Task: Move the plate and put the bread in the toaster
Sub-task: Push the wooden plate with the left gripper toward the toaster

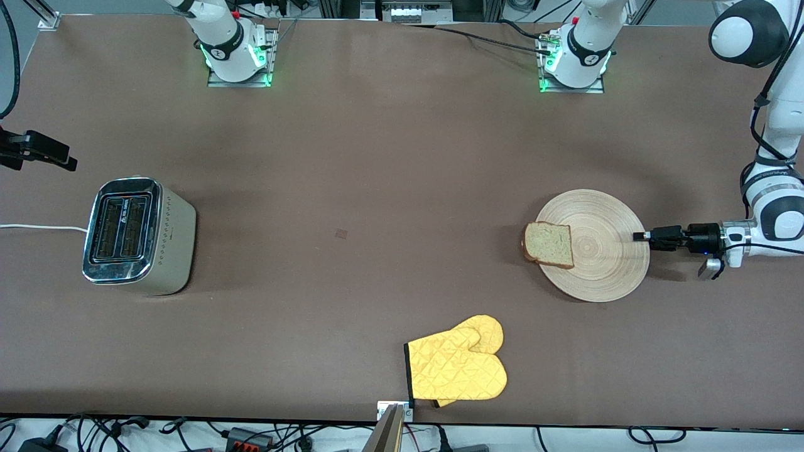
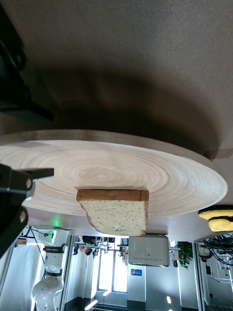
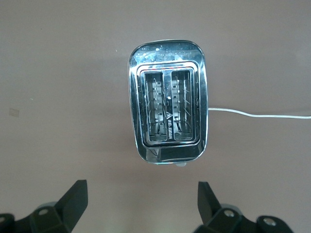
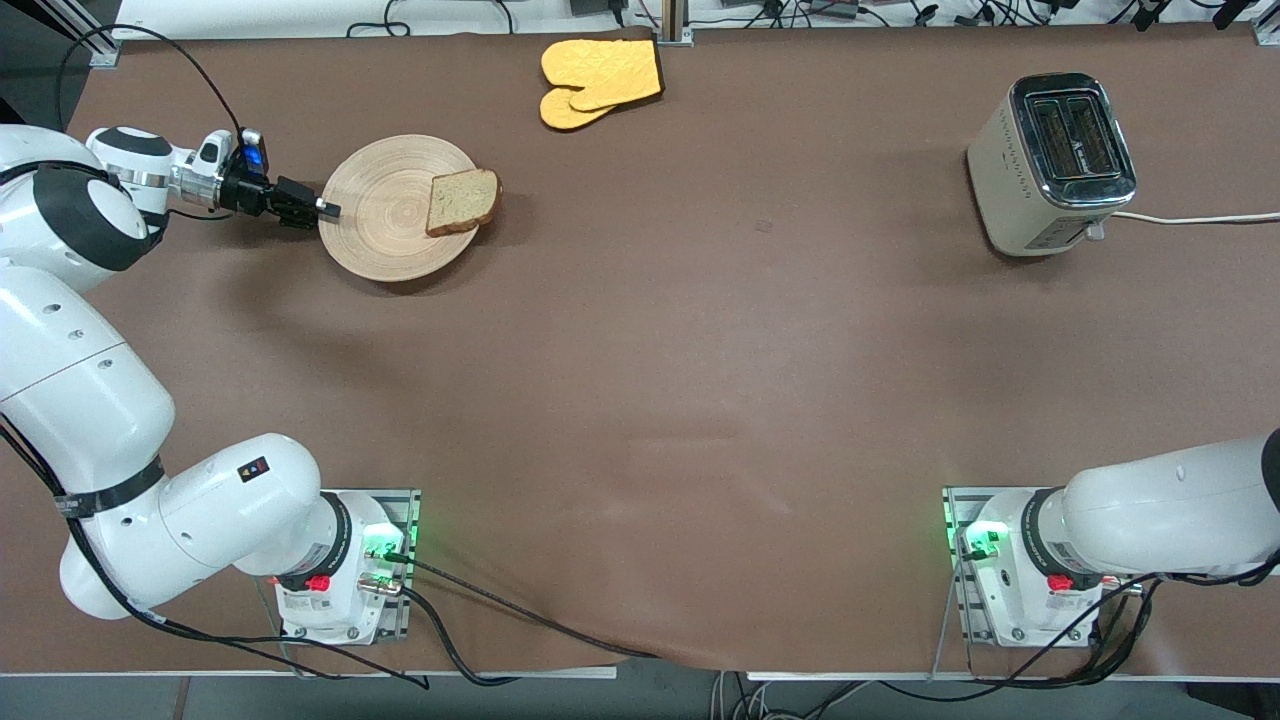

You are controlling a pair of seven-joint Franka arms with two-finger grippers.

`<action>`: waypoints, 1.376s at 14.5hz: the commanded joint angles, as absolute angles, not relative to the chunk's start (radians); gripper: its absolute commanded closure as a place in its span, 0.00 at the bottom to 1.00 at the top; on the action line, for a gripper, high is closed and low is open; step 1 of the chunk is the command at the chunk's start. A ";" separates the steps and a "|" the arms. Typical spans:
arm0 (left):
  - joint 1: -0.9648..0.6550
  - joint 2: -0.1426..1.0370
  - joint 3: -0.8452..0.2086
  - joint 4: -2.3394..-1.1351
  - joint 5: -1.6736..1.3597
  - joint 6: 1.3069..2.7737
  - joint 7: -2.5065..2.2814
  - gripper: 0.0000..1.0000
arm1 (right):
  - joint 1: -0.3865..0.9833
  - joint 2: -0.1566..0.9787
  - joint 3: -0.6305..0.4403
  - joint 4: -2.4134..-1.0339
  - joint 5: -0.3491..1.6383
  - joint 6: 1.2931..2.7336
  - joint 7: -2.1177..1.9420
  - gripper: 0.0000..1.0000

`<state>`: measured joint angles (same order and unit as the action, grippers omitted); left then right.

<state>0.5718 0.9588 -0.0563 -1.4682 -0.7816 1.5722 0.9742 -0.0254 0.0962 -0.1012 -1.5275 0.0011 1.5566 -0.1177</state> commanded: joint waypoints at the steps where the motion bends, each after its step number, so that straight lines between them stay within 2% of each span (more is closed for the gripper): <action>1: 0.577 0.974 -0.060 -1.462 -0.805 1.572 0.948 0.69 | -0.034 0.100 -0.097 -1.509 0.006 1.545 -0.127 0.00; 4: 0.575 0.973 -0.058 -1.457 -0.804 1.572 0.905 0.78 | -0.034 0.100 -0.097 -1.509 0.006 1.545 -0.127 0.00; 6: 0.574 0.965 -0.060 -1.454 -0.801 1.569 0.904 0.92 | -0.034 0.100 -0.097 -1.509 0.006 1.545 -0.127 0.00; 13: 0.526 0.931 -0.069 -1.451 -0.795 1.493 0.819 0.96 | -0.034 0.100 -0.098 -1.509 0.009 1.545 -0.127 0.00; 15: 0.512 0.905 -0.132 -1.453 -0.795 1.422 0.802 0.99 | -0.034 0.101 -0.097 -1.509 0.009 1.545 -0.127 0.00; 20: 0.388 0.833 -0.215 -1.488 -0.805 1.443 0.724 0.99 | -0.034 0.101 -0.097 -1.509 0.009 1.543 -0.127 0.00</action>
